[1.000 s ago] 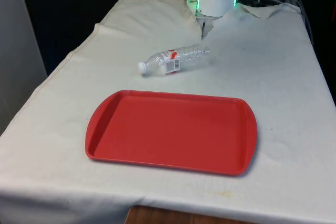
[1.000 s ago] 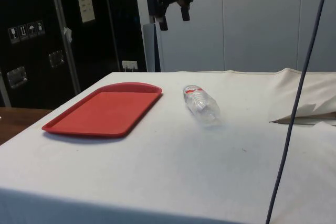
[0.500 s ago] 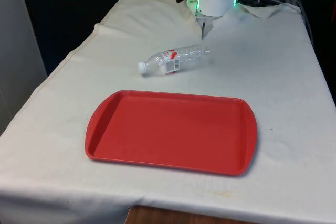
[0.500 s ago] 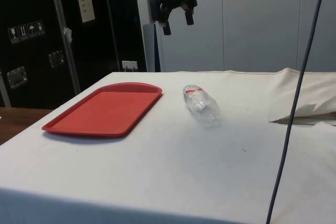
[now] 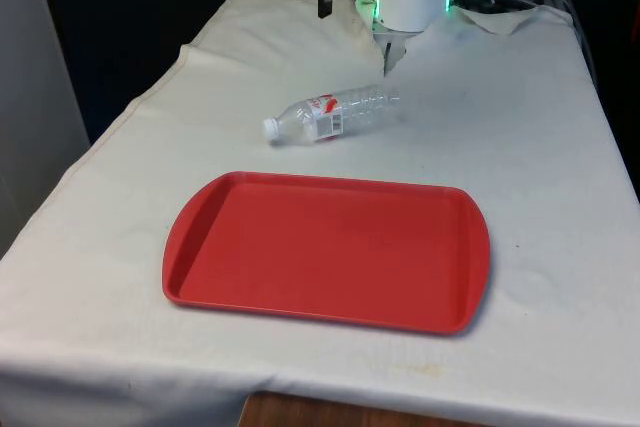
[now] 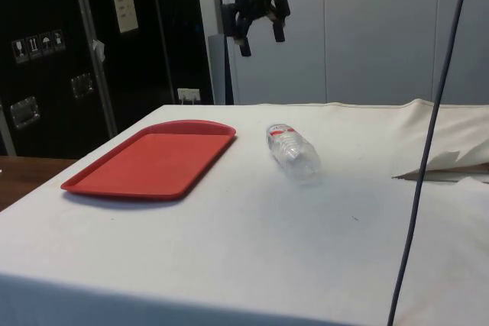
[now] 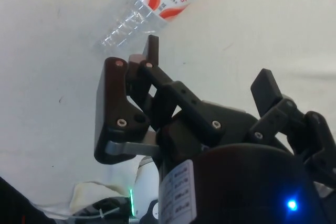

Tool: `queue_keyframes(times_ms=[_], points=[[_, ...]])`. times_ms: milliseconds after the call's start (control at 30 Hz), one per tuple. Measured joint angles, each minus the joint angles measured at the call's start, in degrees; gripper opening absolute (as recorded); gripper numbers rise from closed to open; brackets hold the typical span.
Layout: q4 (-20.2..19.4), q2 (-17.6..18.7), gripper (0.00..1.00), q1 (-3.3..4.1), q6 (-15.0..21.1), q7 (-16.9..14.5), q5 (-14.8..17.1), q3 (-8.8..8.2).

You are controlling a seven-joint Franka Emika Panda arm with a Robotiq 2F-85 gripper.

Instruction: Place the bottle upright on the tray.

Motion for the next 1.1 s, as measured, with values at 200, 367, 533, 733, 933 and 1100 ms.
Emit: queue_keyframes(times_ms=[200, 367, 533, 733, 933, 1100], points=[[0.17, 0.97, 1.0, -0.06, 0.23, 0.17, 0.34, -1.03], [0.86, 1.89, 1.0, -0.06, 0.4, 0.46, 0.52, -1.78], [1.32, 2.29, 1.0, -0.11, 0.34, 0.57, 0.57, -2.12], [1.66, 3.15, 1.0, -0.17, 0.34, 0.57, 1.95, -3.04], [1.66, 3.78, 1.0, -0.17, 0.29, 0.4, 3.9, -3.55], [1.66, 4.18, 1.0, -0.23, 0.23, 0.17, 5.39, -3.84]])
